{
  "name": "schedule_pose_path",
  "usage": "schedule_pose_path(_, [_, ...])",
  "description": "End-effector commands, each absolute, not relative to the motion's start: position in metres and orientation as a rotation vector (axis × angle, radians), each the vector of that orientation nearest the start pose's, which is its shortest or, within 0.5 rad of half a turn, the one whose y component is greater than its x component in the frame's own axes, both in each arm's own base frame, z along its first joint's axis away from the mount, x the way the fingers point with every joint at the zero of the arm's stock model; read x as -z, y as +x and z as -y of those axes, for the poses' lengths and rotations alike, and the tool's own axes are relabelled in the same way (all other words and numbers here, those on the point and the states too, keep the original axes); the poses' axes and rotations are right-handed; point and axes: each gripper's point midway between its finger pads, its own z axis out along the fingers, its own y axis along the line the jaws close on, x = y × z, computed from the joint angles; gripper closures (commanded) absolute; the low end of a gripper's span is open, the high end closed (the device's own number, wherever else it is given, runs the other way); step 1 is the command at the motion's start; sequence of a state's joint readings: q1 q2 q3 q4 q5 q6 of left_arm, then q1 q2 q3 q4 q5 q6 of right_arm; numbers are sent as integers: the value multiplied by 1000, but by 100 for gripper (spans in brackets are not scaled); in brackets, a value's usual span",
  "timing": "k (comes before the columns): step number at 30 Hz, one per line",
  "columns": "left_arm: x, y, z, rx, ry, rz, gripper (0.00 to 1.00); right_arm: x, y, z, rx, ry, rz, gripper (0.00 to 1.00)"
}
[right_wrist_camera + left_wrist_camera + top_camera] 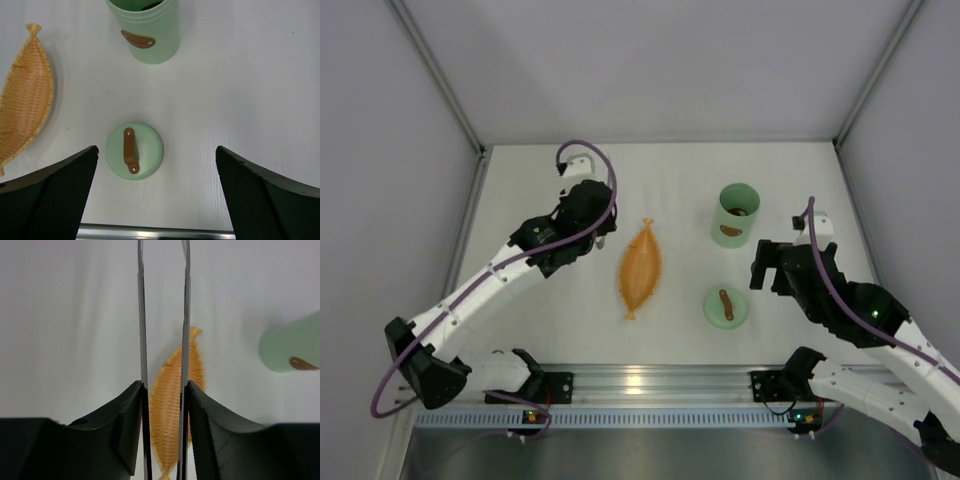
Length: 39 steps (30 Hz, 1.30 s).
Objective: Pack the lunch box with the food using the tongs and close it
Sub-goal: Place the clamp at the center of the board.
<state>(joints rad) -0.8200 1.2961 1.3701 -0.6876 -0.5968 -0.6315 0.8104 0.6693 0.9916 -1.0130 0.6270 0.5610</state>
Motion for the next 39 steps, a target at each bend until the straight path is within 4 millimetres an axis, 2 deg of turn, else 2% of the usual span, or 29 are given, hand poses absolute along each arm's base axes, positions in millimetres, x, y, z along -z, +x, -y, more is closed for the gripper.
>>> schedule_pose_path(1, [-252,320,154,183,-387,-2060,55,-237,192,-88,-141,20,-2116,1])
schedule_pose_path(2, [-237,319,144,169,-413,-2066,55,-236,193,-90,-141,10,-2123,1])
schedule_pose_path(4, [-222,327,121,120,-485,-2058,54,-235,195,-93,-136,-7,-2128,1])
schedule_pose_path(5, [-217,330,117,115,-510,-2049,53,-234,195,-95,-135,-13,-2131,1])
schedule_pose_path(6, [-200,329,110,87,-528,-2068,53,-233,196,-95,-132,-19,-2132,0])
schedule_pose_path(7, [-192,332,101,75,-567,-2065,53,-232,198,-98,-133,-22,-2134,0])
schedule_pose_path(10, [-162,337,91,82,-625,-2085,52,-222,202,-105,-127,-44,-2155,1])
schedule_pose_path(12, [-143,340,91,93,-642,-2104,52,-210,205,-111,-118,-56,-2181,1])
schedule_pose_path(15, [-125,345,88,95,-664,-2122,52,-195,210,-118,-101,-54,-2214,1])
schedule_pose_path(19, [-92,341,90,81,-668,-2198,45,-179,213,-128,-114,-44,-2246,0])
schedule_pose_path(20, [-87,341,91,84,-670,-2208,41,-175,214,-129,-112,-41,-2251,0])
schedule_pose_path(22, [-75,341,92,81,-678,-2236,39,-172,218,-133,-114,-28,-2255,1])
schedule_pose_path(25, [-67,340,94,83,-674,-2262,37,-166,222,-137,-120,-4,-2258,1])
schedule_pose_path(33, [-67,339,100,115,-650,-2285,24,-141,224,-140,-101,14,-2297,1])
schedule_pose_path(36, [-72,337,102,136,-645,-2283,22,-135,225,-140,-98,20,-2305,0])
schedule_pose_path(39, [-87,338,102,157,-645,-2253,21,-132,227,-140,-101,32,-2303,1])
